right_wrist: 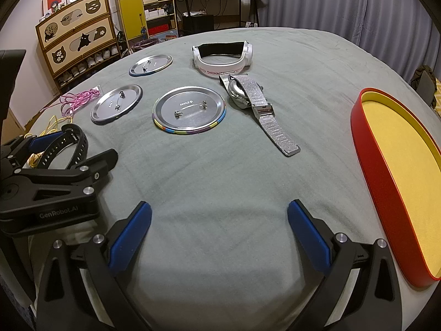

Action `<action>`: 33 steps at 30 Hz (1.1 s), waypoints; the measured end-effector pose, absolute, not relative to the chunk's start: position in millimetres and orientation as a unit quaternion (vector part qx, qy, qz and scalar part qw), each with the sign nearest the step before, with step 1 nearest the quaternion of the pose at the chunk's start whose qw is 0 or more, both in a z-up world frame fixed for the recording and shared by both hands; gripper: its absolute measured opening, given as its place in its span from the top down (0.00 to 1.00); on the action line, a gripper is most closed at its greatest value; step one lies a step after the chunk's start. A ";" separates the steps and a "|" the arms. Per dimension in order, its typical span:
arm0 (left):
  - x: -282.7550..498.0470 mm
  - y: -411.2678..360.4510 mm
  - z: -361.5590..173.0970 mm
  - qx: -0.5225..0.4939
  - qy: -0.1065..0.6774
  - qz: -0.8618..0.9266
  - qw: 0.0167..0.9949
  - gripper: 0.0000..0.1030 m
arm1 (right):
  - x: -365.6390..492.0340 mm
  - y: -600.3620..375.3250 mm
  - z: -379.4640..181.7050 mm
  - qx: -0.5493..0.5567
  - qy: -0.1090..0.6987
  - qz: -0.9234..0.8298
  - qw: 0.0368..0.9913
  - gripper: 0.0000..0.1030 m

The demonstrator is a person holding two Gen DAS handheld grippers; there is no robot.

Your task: Organize jewelry

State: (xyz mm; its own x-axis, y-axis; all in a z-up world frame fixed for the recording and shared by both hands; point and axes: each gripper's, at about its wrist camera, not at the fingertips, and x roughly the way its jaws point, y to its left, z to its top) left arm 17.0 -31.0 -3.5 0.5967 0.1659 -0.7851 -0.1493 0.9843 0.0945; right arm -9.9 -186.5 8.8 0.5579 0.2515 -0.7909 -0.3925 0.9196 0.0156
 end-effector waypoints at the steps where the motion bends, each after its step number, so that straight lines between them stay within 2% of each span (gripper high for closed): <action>1: 17.0 -31.2 -3.7 0.009 0.440 0.088 0.893 0.05 | -9.9 -186.6 8.8 -0.081 0.433 0.183 0.879 0.07; 33: 17.2 -31.8 -4.0 0.009 0.440 0.088 0.894 0.05 | -9.8 -186.5 8.8 -0.081 0.433 0.183 0.879 0.07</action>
